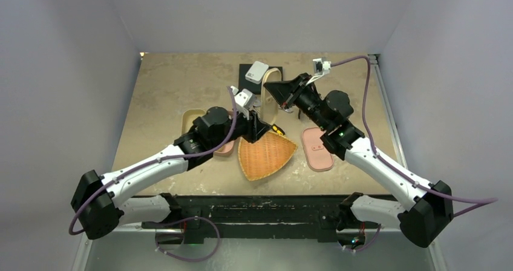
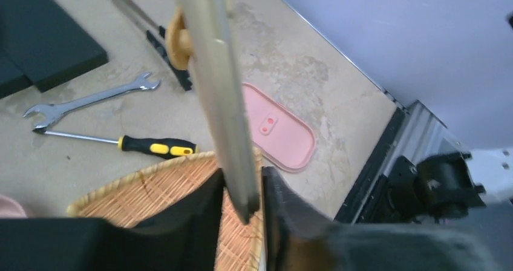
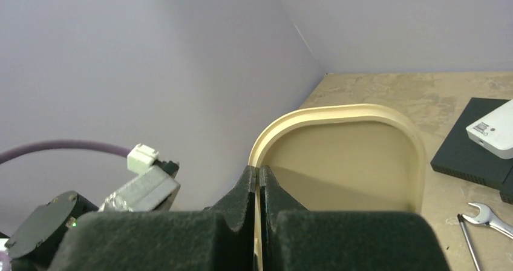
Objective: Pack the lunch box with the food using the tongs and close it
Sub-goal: Pick up the box lid from the center of the board.
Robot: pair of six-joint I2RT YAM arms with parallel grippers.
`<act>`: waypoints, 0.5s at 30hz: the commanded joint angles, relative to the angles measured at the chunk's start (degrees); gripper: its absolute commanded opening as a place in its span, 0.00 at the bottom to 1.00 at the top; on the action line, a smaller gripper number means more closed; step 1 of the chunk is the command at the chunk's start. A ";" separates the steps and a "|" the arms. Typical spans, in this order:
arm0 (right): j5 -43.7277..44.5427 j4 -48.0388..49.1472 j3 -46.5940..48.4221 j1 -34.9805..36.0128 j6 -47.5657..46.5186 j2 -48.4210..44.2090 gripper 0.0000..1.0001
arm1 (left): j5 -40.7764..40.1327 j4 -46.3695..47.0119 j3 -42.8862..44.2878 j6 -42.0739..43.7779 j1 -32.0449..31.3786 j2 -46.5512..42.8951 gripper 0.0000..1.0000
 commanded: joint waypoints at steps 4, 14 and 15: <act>5.53 1.49 0.77 0.56 2.38 0.41 0.00 | -13.72 -3.71 5.43 8.65 -4.15 2.42 0.00; 12.72 -8.75 4.91 0.89 7.03 3.86 0.48 | -37.97 -18.88 12.21 15.18 -9.26 7.14 0.00; 12.94 -9.24 5.55 1.02 7.63 4.36 0.54 | -39.58 -19.52 12.46 15.24 -9.59 7.43 0.00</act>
